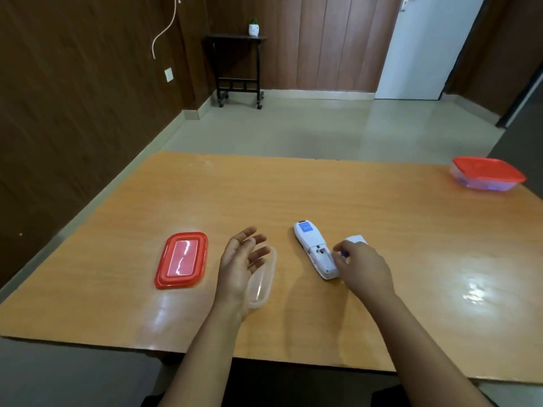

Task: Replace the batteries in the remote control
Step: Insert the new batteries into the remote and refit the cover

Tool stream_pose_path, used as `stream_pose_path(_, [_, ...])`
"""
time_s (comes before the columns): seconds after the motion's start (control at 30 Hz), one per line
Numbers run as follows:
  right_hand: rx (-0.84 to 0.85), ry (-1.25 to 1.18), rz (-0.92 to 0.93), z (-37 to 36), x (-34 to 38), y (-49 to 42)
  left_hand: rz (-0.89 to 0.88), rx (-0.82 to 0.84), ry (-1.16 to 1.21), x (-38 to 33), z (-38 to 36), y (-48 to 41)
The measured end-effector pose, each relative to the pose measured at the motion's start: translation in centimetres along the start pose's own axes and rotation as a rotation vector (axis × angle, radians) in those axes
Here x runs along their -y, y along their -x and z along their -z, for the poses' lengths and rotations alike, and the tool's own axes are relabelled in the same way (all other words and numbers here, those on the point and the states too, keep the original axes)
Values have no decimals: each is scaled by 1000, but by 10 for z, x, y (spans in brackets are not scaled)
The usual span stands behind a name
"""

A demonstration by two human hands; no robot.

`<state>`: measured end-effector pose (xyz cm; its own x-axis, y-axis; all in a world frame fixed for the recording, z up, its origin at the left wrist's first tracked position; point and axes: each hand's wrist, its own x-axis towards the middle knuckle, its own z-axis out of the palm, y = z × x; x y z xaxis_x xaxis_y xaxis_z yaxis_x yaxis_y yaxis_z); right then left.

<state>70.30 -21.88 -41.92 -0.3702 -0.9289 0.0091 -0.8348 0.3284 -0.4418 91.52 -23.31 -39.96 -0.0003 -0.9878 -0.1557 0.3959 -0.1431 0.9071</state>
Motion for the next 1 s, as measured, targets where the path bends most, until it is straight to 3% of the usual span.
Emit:
stream_pose_path(0.17, [52, 107, -15, -15, 8, 0, 1, 141, -118, 6, -12, 7])
stream_pose_path(0.27, [25, 48, -2, -18, 6, -4, -2, 244, -184, 10, -18, 11])
stream_pose_path(0.37, [89, -243, -91, -10, 4, -10, 56, 326, -171, 15, -24, 12])
stream_pose_path(0.5, [287, -808, -211, 9, 11, -8, 80, 267, -161, 24, -28, 7])
stream_pose_path(0.6, [347, -841, -71, 18, 26, 5, 112, 273, -171, 26, -30, 3])
stream_pose_path(0.77, [179, -570, 158, 18, 42, 28, 130, 248, -73, 24, -35, 5])
stream_pose_path(0.87, [182, -744, 143, 19, 44, 28, 146, 211, 39, 21, -33, 4])
stream_pose_path(1.0, [21, -971, 54, 25, 37, 20, 191, 212, 184, 17, -29, 2])
